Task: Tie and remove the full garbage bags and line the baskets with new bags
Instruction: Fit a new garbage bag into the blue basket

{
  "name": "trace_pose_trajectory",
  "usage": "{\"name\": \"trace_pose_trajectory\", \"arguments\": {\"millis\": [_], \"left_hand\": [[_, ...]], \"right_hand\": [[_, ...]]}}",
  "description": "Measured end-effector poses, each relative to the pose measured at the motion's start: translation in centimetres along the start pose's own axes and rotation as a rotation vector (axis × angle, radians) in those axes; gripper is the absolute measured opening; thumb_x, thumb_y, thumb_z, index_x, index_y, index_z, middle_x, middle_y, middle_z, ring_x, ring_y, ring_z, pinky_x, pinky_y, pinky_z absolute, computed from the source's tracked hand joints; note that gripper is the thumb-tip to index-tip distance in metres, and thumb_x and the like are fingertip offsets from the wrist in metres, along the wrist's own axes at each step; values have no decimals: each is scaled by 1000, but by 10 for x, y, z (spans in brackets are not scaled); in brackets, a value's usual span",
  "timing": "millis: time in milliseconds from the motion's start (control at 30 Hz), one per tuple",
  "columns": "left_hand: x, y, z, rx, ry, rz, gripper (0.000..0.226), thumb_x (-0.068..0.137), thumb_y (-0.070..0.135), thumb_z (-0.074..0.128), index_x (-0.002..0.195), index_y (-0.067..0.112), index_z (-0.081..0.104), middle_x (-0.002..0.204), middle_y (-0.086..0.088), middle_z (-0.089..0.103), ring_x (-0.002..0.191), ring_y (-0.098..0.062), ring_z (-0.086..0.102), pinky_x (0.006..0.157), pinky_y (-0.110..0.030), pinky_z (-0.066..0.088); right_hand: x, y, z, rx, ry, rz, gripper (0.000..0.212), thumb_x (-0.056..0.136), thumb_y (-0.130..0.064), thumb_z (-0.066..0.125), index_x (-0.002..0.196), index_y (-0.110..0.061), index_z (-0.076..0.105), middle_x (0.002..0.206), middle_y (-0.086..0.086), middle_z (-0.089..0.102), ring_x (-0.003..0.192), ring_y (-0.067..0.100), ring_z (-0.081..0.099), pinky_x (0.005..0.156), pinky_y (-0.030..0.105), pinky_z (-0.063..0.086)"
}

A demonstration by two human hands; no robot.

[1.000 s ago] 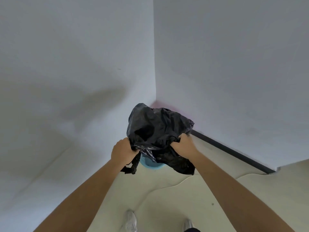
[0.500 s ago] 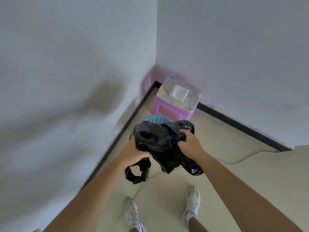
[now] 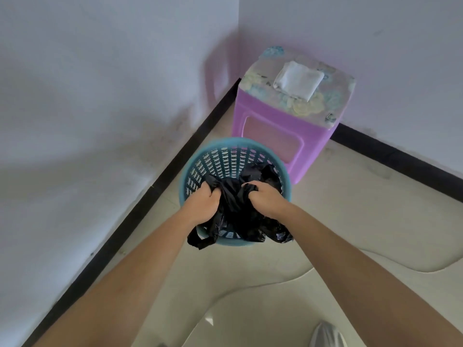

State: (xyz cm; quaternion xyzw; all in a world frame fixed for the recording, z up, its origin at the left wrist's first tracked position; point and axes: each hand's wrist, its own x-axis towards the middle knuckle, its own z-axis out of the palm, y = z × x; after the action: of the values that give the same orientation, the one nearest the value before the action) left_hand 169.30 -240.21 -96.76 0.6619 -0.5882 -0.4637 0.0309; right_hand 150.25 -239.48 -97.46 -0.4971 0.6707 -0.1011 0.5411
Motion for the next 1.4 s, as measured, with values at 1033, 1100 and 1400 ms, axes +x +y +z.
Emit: {"name": "trace_pose_trajectory", "arguments": {"millis": [1033, 1100, 1400], "left_hand": [[69, -85, -35, 252, 703, 362, 32, 101, 39, 45, 99, 15, 66, 85, 0, 61, 79, -22, 54, 69, -31, 35], [73, -82, -41, 266, 708, 348, 30, 99, 43, 47, 95, 21, 66, 83, 2, 63, 77, -19, 54, 67, -31, 36], [107, -67, -52, 104, 614, 398, 22, 88, 42, 67, 85, 20, 63, 84, 1, 66, 81, -18, 60, 72, -29, 40]], "right_hand": [[45, 45, -57, -735, 614, -582, 34, 98, -33, 34, 69, -16, 38, 66, -1, 43, 59, 19, 42, 53, 34, 35], [51, 42, -52, -724, 692, -521, 36, 101, -34, 31, 72, -14, 41, 70, 1, 45, 64, 23, 47, 56, 36, 39], [90, 33, -62, -629, 904, -394, 41, 106, -41, 34, 100, -6, 55, 86, 13, 59, 75, 33, 52, 60, 35, 34]]}}
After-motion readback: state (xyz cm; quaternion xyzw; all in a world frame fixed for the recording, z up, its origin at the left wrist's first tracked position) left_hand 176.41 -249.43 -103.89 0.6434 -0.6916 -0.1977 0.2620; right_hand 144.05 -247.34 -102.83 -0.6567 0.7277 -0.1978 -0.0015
